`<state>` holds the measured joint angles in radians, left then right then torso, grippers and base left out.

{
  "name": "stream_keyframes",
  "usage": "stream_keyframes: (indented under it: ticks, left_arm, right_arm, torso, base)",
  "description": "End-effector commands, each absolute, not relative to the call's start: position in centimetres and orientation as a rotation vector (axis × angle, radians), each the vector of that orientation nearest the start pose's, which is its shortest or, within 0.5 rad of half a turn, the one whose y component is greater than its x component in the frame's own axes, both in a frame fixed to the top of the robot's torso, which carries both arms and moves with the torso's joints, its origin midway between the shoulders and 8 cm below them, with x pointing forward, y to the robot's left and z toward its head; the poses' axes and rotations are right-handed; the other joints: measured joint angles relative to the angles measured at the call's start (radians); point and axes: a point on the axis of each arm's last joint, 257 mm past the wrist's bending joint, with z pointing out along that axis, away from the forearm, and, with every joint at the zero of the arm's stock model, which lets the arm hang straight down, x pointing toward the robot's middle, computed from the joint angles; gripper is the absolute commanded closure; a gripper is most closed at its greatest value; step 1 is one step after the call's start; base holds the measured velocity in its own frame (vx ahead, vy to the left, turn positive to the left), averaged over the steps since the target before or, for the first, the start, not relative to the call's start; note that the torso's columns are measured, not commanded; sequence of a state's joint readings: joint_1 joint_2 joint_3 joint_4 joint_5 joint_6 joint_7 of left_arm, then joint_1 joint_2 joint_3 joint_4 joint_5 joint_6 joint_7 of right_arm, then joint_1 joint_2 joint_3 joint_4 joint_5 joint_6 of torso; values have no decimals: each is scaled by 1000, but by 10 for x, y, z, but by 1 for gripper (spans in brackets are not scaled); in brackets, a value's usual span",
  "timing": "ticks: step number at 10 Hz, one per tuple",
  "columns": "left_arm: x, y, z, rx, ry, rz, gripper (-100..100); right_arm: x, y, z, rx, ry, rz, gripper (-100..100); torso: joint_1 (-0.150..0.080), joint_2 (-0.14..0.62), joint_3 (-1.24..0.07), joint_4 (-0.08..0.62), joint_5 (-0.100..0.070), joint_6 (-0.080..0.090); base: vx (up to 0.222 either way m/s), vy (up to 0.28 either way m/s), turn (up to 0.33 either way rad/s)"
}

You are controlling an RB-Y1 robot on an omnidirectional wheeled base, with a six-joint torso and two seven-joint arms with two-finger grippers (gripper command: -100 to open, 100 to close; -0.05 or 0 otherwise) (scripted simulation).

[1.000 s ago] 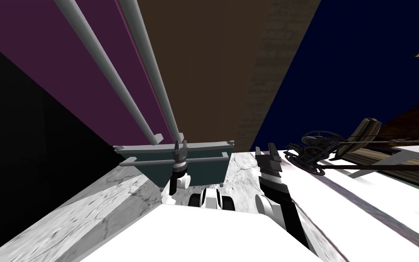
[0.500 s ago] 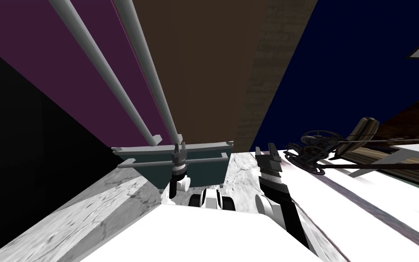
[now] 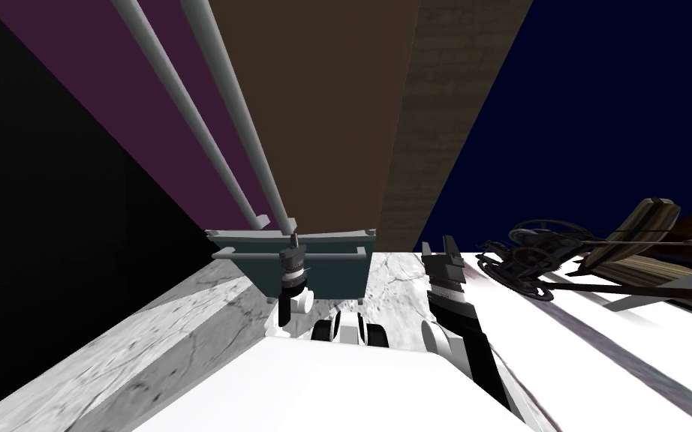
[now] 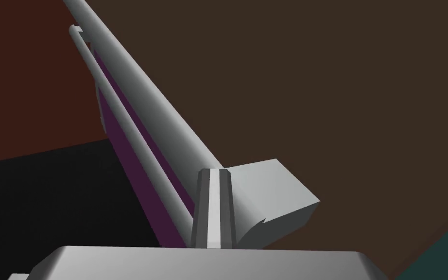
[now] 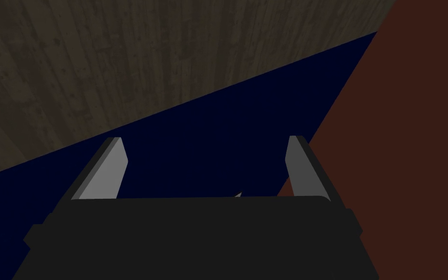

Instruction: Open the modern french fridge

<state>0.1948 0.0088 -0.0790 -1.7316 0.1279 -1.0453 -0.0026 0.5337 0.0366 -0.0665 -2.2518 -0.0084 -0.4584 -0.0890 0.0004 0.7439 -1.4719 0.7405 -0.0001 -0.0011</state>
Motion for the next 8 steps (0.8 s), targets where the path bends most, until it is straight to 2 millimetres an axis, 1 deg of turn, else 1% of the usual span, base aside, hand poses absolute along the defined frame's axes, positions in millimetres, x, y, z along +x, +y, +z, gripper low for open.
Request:
stream_keyframes:
  ticks: [1,2,4,5,6,7,8]
  left_arm:
    - [368,255,-11,-537,316,-1501,100]
    - [367,259,-9,-541,310,-1477,100]
    - [366,268,-7,-551,297,-1428,100]
    - [366,264,-8,-548,300,-1445,100]
    - [366,265,-8,-516,337,-1439,-100]
    - [367,266,-8,-494,361,-1439,-100]
    - [367,266,-8,-473,383,-1438,-100]
  right_arm:
    - [346,-314,-7,797,609,1284,0]
    - [346,-314,-7,797,609,1284,0]
    - [346,-314,-7,797,609,1284,0]
    - [346,-314,-7,797,609,1284,0]
    - [346,-314,-7,797,609,1284,0]
    - [346,-314,-7,797,609,1284,0]
    - [346,-314,-7,797,609,1283,0]
  torso:
    - [3,-6,-4,-2,1,1]
    - [4,-8,-5,-3,1,1]
    - [-2,-7,-5,-3,0,1]
    - [-2,-7,-5,-3,0,1]
    - [5,-10,-6,-3,1,1]
    - [8,-11,-7,-4,2,1]
    - [5,-9,-6,-3,2,1]
  base:
    - [-129,-176,161]
    - [-138,-178,148]
    - [-125,-209,148]
    - [-53,-93,27]
    - [-10,-20,-12]
    - [0,0,0]
    - [11,19,-6]
